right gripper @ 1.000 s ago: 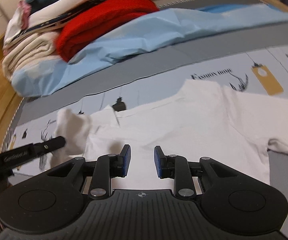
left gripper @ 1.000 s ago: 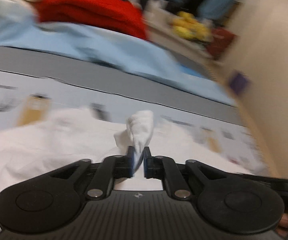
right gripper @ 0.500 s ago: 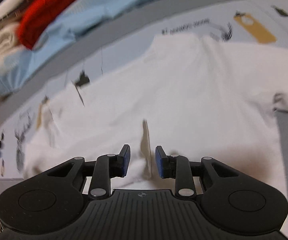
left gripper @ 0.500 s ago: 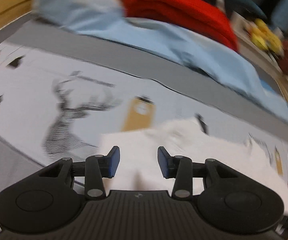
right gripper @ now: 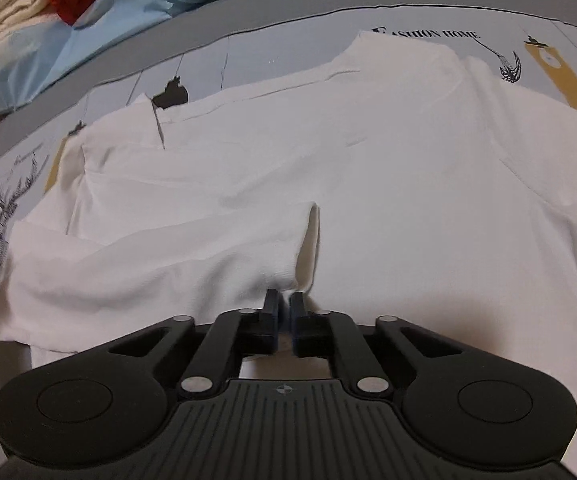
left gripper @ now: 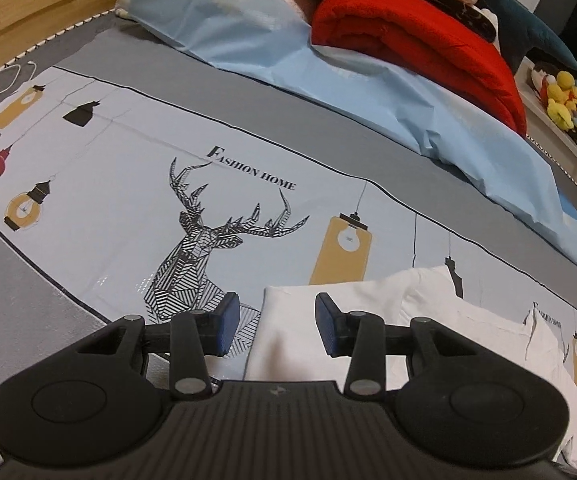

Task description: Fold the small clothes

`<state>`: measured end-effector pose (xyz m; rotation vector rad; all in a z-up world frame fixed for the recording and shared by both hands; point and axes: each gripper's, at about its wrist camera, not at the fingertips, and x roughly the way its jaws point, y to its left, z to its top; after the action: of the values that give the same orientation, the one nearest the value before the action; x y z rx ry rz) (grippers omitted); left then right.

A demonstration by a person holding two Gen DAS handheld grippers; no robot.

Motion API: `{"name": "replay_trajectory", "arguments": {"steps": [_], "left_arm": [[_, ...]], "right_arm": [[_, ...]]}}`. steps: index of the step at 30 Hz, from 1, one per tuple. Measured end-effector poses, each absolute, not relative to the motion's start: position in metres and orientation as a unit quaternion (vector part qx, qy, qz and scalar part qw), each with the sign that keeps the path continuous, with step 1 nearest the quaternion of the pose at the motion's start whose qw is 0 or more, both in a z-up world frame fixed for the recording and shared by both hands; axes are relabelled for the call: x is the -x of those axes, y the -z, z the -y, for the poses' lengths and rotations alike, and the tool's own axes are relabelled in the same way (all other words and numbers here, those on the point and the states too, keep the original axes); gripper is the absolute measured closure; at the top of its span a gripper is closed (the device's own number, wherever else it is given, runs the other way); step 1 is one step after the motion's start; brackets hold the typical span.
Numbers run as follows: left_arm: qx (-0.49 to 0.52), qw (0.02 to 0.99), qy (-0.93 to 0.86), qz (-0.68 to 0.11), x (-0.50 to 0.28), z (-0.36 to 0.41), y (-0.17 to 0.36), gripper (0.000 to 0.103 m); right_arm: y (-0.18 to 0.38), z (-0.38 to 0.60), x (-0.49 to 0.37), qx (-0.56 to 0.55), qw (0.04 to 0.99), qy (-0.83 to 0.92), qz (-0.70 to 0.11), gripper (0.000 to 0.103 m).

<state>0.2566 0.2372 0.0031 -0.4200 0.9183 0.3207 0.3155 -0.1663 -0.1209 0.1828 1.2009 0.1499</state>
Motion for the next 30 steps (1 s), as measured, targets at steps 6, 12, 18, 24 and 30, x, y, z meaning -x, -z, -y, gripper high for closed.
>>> {"name": "replay_trajectory", "arguments": {"steps": [6,12,18,24,30], "left_arm": [[0.195,0.863,-0.153,-0.439,-0.261,-0.230,0.000,0.058],[0.185,0.865,-0.149,-0.442,-0.264,-0.220,0.000,0.058],[0.174,0.864,-0.134,-0.453,-0.271,-0.206,0.008,0.058],[0.170,0.860,-0.104,-0.470,-0.280,-0.183,0.019,0.058],[0.146,0.850,-0.052,-0.504,-0.285,-0.145,0.041,0.057]], "right_arm": [[0.082,0.176,-0.314,-0.126,0.845,-0.112,-0.508,0.100],[0.014,0.211,-0.308,-0.210,0.888,-0.173,-0.370,0.101],[0.042,0.302,-0.322,-0.172,0.883,0.048,-0.434,0.101],[0.046,0.329,-0.326,-0.163,0.881,0.063,-0.440,0.101],[0.060,0.338,-0.324,-0.175,0.868,0.067,-0.459,0.101]]}}
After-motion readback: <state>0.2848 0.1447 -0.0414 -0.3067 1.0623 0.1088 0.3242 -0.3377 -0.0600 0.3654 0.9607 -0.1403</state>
